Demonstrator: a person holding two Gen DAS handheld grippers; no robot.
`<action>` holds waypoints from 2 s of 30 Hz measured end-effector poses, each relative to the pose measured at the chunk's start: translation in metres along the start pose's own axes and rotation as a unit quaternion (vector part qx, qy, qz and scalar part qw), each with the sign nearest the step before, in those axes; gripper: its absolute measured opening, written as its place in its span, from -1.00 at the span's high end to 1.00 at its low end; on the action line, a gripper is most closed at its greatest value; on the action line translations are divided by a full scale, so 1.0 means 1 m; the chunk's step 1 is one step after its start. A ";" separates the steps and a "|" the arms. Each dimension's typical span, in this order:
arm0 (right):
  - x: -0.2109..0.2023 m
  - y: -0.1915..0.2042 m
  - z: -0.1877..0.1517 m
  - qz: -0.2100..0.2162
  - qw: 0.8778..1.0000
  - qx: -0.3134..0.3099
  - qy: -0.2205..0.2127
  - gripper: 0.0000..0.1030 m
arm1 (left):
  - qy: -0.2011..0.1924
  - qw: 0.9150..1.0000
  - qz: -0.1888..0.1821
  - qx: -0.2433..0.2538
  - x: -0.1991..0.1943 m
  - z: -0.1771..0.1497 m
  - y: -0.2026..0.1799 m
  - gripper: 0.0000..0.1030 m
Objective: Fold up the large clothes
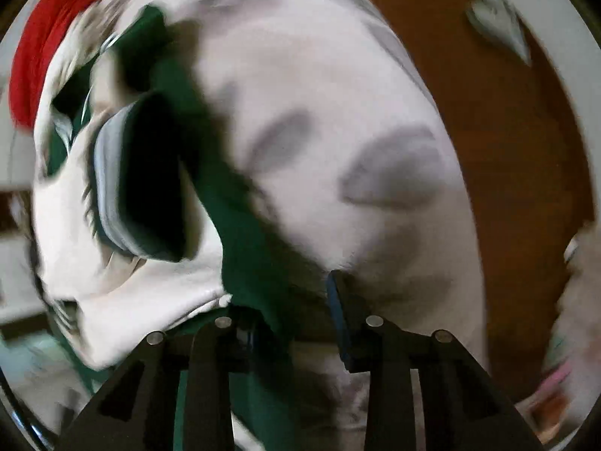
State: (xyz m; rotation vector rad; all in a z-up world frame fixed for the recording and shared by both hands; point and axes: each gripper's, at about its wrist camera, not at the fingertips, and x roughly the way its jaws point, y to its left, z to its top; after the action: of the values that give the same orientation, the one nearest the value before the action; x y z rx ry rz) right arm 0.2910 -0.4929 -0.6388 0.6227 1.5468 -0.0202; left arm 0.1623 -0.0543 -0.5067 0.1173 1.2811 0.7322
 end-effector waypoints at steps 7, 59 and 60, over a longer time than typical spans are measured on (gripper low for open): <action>-0.036 0.005 -0.037 0.001 0.998 -0.047 0.034 0.05 | 0.072 0.992 -0.087 -0.059 0.000 -0.066 0.033 -0.87; -0.163 -0.108 -0.075 -0.134 0.986 -0.093 0.024 -0.22 | 0.024 0.957 -0.176 0.229 -0.176 -0.178 -0.226 -0.66; -0.169 -0.115 -0.078 -0.138 0.986 -0.087 0.022 -0.22 | 0.019 0.952 -0.169 0.254 -0.179 -0.191 -0.248 -0.66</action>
State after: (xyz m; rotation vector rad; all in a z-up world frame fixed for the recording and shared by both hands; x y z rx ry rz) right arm 0.1649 -0.6231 -0.5158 0.2699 1.6479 -0.0813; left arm 0.0802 -0.4043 -0.5341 0.2922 1.4583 0.1000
